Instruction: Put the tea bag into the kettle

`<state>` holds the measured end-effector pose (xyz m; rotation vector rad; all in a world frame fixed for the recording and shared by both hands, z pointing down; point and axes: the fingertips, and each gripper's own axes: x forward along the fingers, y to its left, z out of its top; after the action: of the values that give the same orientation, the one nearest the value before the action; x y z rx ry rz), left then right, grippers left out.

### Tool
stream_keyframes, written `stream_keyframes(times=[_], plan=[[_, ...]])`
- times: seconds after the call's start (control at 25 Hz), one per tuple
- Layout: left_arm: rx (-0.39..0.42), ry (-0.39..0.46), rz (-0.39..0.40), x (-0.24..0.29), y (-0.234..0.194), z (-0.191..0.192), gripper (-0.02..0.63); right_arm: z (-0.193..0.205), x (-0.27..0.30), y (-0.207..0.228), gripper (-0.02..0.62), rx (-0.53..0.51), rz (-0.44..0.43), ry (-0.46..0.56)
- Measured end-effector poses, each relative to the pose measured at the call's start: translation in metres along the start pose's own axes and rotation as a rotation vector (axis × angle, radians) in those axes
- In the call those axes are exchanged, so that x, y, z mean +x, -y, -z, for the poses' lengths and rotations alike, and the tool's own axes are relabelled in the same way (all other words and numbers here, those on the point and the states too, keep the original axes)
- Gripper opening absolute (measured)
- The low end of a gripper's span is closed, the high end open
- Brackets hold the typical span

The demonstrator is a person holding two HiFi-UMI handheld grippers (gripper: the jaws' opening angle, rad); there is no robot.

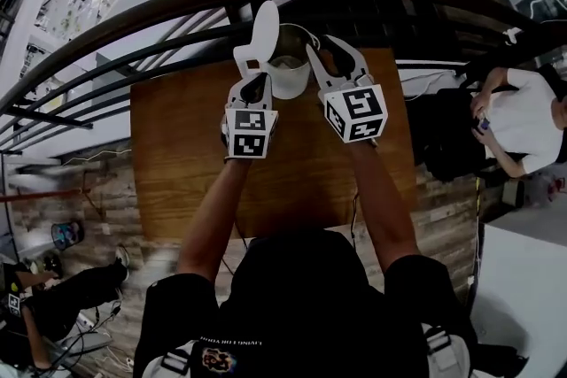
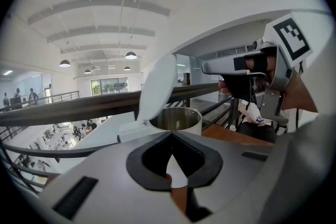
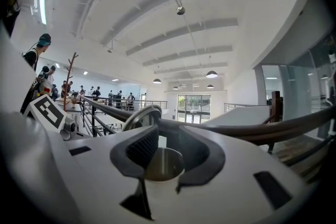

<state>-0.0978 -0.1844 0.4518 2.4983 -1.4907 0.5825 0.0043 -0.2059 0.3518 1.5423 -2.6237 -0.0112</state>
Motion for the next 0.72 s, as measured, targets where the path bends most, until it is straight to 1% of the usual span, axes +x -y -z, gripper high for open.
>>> stream_keyframes(times=[0.2, 0.36, 0.52, 0.72], plan=[[0.029, -0.025, 0.091, 0.027, 0.053, 0.003, 0.003, 0.031, -0.035, 0.049, 0.110, 0.035, 0.092, -0.045], [0.060, -0.051, 0.173, 0.051, 0.098, 0.009, 0.003, 0.061, -0.071, 0.090, 0.110, 0.064, 0.185, -0.093], [0.092, -0.080, 0.258, 0.069, 0.143, 0.016, 0.003, 0.090, -0.111, 0.124, 0.110, 0.100, 0.278, -0.140], [0.131, -0.125, 0.338, 0.089, 0.193, 0.032, 0.003, 0.127, -0.159, 0.158, 0.110, 0.145, 0.368, -0.193]])
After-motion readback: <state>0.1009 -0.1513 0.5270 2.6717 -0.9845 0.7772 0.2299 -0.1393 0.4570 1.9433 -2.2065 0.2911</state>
